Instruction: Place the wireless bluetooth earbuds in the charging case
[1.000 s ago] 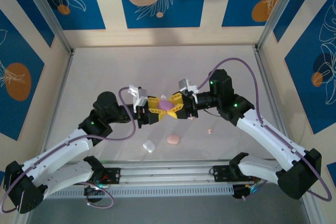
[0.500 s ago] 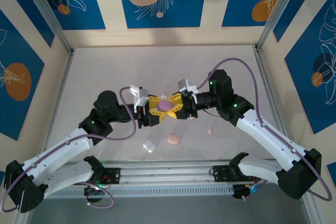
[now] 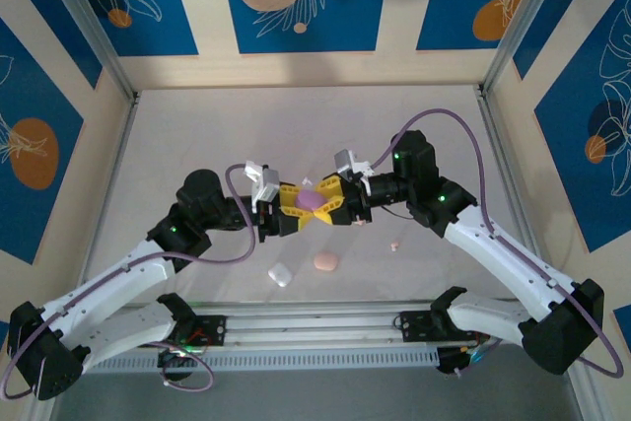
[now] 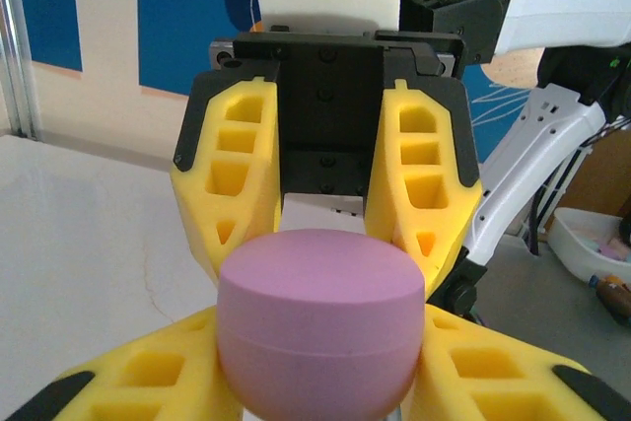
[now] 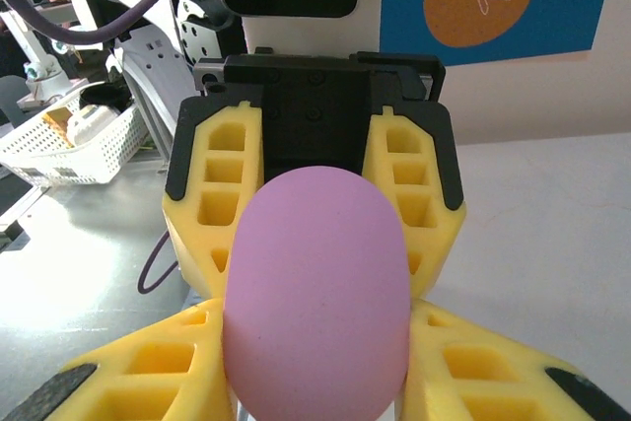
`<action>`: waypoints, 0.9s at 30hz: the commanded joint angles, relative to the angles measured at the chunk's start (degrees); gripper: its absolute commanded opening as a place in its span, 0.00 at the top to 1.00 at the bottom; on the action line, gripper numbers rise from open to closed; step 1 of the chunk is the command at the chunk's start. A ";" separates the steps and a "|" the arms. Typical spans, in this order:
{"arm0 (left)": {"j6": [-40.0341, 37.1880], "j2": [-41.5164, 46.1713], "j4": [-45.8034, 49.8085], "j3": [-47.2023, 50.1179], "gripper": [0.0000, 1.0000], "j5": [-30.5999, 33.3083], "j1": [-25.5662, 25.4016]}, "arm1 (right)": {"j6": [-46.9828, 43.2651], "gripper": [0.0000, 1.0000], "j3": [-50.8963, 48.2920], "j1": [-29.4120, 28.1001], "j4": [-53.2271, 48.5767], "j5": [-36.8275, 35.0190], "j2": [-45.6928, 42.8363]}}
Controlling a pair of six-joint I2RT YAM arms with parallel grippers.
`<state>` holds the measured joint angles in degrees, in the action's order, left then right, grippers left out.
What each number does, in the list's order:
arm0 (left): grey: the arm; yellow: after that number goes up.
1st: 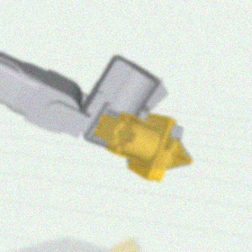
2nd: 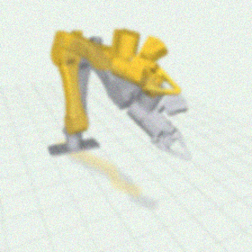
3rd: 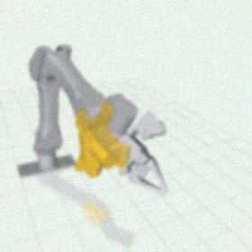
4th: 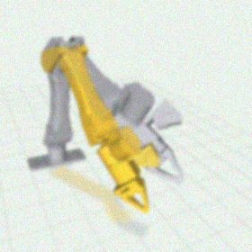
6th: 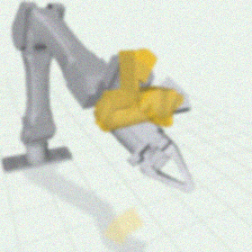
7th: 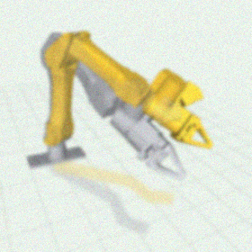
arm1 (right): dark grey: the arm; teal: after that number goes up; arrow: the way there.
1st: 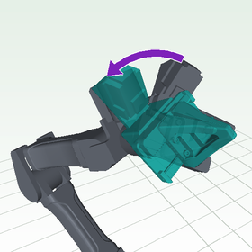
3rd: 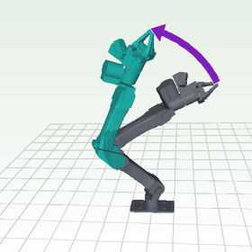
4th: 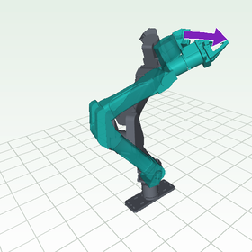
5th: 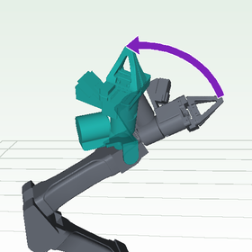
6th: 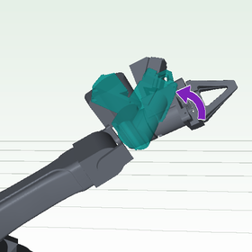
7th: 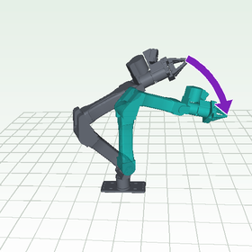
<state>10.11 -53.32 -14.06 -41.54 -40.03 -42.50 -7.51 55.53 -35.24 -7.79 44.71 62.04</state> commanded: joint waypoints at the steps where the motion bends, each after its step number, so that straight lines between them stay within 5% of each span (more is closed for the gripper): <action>1: -0.29 0.99 -1.23 -1.89 0.69 -2.07 -0.48 | -1.34 0.68 1.29 -0.35 -1.42 -1.55 0.25; 15: -3.05 2.36 0.82 -1.22 0.83 -3.39 -0.46 | 7.89 0.50 4.03 1.75 -3.55 -2.81 0.97; 27: -0.19 2.39 -3.69 0.49 0.83 -3.25 -0.49 | 5.25 0.57 4.52 -0.82 -3.44 -11.72 0.74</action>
<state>9.15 -51.90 -13.78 -41.36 -40.82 -42.61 -0.49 58.85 -35.09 -9.93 37.60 62.89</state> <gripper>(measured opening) 0.336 0.446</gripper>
